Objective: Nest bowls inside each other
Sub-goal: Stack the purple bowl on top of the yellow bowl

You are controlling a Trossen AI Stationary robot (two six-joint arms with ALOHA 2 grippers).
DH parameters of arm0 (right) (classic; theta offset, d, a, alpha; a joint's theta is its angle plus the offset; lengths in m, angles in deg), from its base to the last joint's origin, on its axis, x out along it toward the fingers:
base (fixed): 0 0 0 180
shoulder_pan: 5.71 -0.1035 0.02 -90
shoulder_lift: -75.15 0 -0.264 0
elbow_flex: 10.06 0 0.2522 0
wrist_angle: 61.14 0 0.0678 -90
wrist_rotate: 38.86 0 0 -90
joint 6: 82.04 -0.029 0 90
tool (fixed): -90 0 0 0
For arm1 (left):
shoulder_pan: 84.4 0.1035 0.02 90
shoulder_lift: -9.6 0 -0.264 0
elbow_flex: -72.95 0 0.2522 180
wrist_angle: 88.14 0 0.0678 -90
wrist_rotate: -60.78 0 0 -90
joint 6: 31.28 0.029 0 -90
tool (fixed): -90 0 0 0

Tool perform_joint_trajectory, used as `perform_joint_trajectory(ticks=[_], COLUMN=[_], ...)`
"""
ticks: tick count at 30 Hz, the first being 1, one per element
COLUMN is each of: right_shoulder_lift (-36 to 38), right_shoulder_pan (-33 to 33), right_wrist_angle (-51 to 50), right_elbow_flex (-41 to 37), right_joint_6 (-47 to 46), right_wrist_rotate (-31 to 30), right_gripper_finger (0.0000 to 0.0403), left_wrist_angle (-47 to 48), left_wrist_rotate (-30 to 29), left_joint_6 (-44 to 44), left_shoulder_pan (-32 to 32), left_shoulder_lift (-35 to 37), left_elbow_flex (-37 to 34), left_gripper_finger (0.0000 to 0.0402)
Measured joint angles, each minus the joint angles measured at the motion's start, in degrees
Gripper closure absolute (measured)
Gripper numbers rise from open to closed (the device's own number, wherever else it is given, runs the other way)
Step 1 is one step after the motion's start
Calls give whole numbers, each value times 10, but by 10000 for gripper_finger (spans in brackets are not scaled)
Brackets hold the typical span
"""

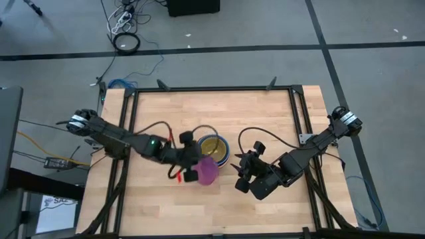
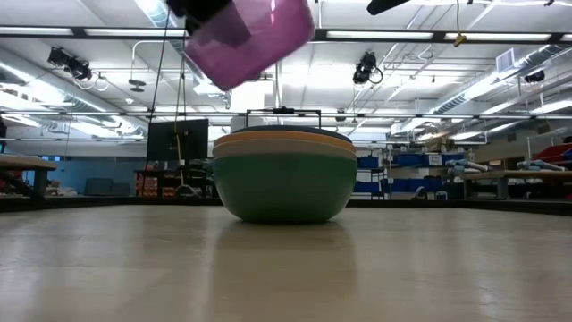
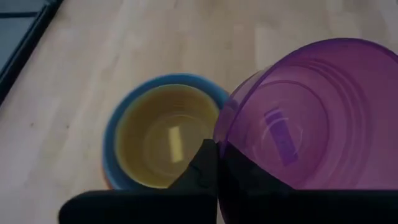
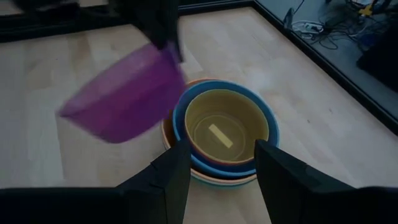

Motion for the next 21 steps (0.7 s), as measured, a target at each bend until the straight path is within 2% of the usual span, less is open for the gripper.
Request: perform_joint_trajectory(ticks=[12,21], right_shoulder_lift=[0,0], right_shoulder_pan=[1,2], right_wrist_angle=[0,0], right_elbow_flex=[0,0], right_joint_6=[2,2], right_wrist_rotate=[-10,-10], right_gripper_finger=[239,239], left_wrist_angle=[4,24], left_wrist_rotate=[59,80], left_joint_6=[27,29], left_shoulder_pan=[106,134], left_shoulder_lift=[0,-18], left_elbow_flex=[-2,-4], left_gripper_finger=[399,399])
